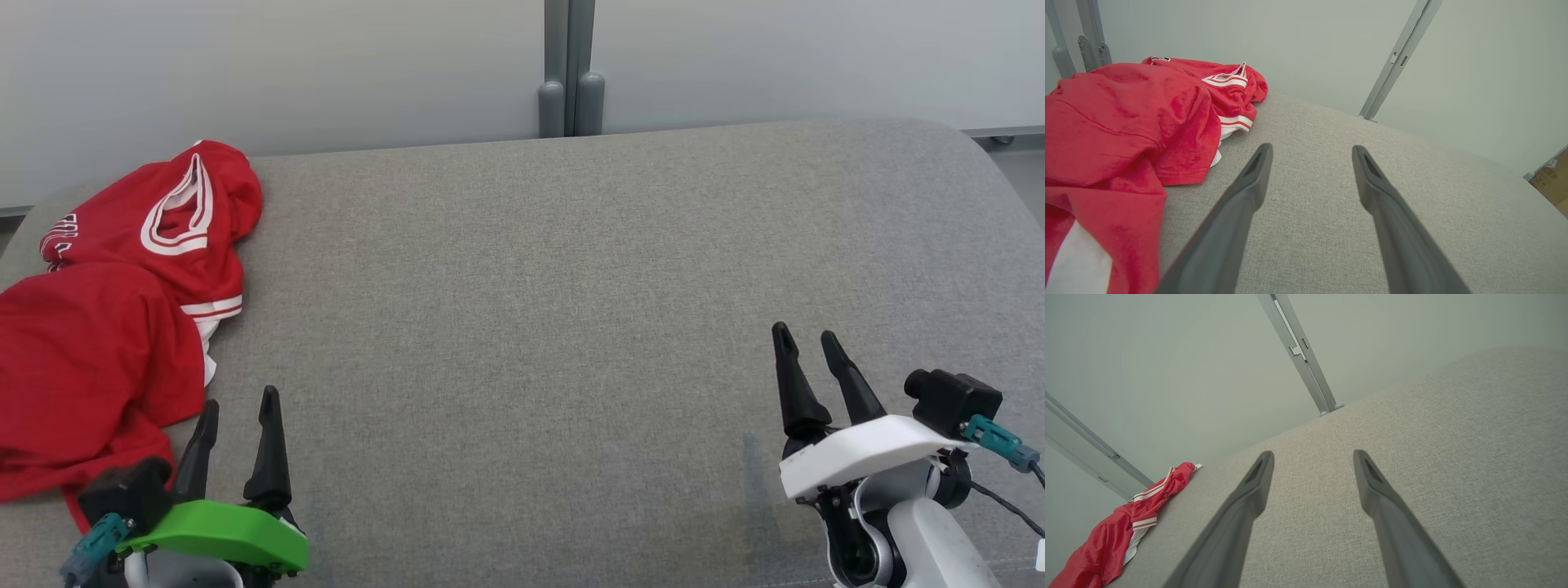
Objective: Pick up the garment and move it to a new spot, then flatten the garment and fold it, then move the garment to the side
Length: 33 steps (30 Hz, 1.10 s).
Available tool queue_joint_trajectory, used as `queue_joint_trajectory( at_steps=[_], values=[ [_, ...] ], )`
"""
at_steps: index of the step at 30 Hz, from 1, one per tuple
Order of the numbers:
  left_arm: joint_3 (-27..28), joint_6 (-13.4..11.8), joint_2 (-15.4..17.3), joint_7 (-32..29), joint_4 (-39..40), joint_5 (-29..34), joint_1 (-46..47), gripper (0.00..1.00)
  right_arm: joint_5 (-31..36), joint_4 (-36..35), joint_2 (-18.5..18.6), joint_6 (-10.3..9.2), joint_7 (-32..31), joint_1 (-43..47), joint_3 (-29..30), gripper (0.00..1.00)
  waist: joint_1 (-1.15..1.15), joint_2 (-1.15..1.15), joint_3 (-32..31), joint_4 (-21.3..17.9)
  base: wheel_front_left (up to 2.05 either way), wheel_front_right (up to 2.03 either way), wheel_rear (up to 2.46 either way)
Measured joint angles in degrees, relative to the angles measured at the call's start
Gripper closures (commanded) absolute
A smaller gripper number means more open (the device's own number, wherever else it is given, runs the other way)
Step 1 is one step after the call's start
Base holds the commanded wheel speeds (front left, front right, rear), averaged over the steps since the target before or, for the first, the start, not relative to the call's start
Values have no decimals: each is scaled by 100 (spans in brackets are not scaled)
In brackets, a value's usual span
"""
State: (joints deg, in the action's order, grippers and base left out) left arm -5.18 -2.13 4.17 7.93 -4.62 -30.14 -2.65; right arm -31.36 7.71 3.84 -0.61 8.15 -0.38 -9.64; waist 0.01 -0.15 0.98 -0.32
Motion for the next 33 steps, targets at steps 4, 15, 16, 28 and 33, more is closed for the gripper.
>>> queue_joint_trajectory(
  at_steps=[4,15,16,28,33],
  values=[
    [-41,-48,-14,70,57,312,-9,0,333,-25,2,-52,53,0,-67,0,0,0,7,-10,0,0,0],
    [-94,-191,-87,247,168,969,-148,0,1133,-73,23,-153,245,0,-233,0,0,0,11,-31,0,0,0],
    [-104,-201,-89,274,170,1040,-153,0,1200,-80,26,-154,259,0,-246,0,0,0,12,-32,0,0,0],
    [-227,-326,-101,482,230,1780,-232,0,2163,-165,47,-260,468,0,-444,0,0,0,23,-51,0,0,0],
    [-243,-346,-102,582,283,2062,-254,0,2551,-190,62,-307,553,0,-538,0,0,0,19,-62,0,0,0]
  ],
)
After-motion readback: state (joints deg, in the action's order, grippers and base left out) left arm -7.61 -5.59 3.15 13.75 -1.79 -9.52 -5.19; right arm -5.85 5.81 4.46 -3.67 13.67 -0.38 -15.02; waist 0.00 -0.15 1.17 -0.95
